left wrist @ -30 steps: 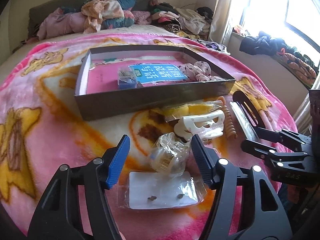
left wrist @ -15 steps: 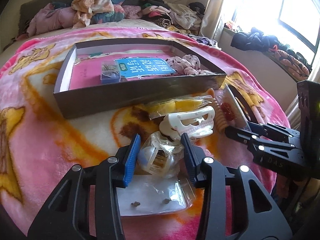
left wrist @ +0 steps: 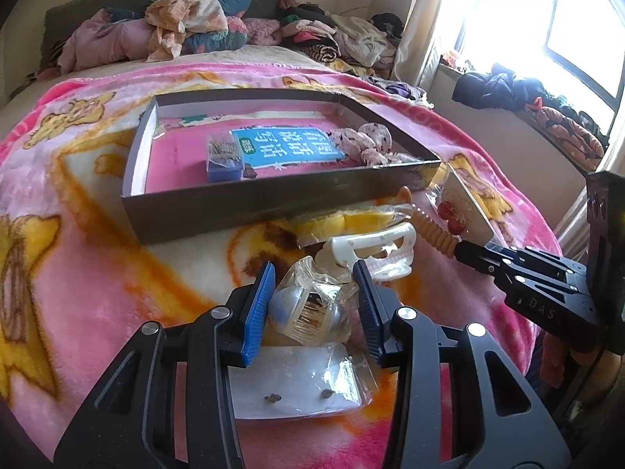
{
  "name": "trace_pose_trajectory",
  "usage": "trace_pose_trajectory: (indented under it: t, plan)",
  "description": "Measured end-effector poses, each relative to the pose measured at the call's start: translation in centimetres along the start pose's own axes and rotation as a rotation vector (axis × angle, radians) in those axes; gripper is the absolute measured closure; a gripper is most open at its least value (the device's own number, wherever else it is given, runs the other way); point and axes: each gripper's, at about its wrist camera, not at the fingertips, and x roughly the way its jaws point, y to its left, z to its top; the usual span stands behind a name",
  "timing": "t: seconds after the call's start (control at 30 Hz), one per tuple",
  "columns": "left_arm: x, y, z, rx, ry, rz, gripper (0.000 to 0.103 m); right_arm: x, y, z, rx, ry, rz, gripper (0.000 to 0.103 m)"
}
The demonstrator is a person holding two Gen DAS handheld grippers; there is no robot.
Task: Organize jewelry
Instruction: 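Grasp the bagged clear clip with the left tool while the right tool grasps the clear plastic bag, then lift both held items and move them over the box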
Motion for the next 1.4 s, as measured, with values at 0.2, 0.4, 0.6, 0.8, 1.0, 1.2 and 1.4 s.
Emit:
trace_pose_trajectory:
  t: [0.2,0.4,0.6,0.8,1.0,1.2,1.4]
  plan:
    - [-0.7,0.2,0.6,-0.002,-0.023,0.007,0.070,-1.2,0.1,0.0,0.003,-0.025,0.021,0.085]
    - [-0.8,0.3,0.7,-0.002,-0.031,0.009,0.070,-1.3,-0.1,0.0,0.024,-0.009,0.028,0.085]
    - [-0.9,0.3,0.7,-0.006,-0.032,0.007,0.070,-1.5,-0.3,0.0,0.036,-0.004,0.043,0.085]
    - [-1.0,0.4,0.7,-0.013,-0.032,0.004,0.070,-1.8,-0.4,-0.1,0.045,0.009,0.052,0.083]
    - [-0.9,0.4,0.7,-0.012,-0.032,0.003,0.070,-2.0,-0.1,-0.2,0.024,0.003,0.037,0.085]
    - [-0.8,0.3,1.0,-0.011,-0.033,-0.004,0.070,-1.6,-0.3,-0.4,0.034,0.042,0.045,0.081]
    - [-0.7,0.2,1.1,-0.013,-0.030,-0.006,0.070,-1.5,-0.4,0.3,0.029,0.017,0.031,0.072]
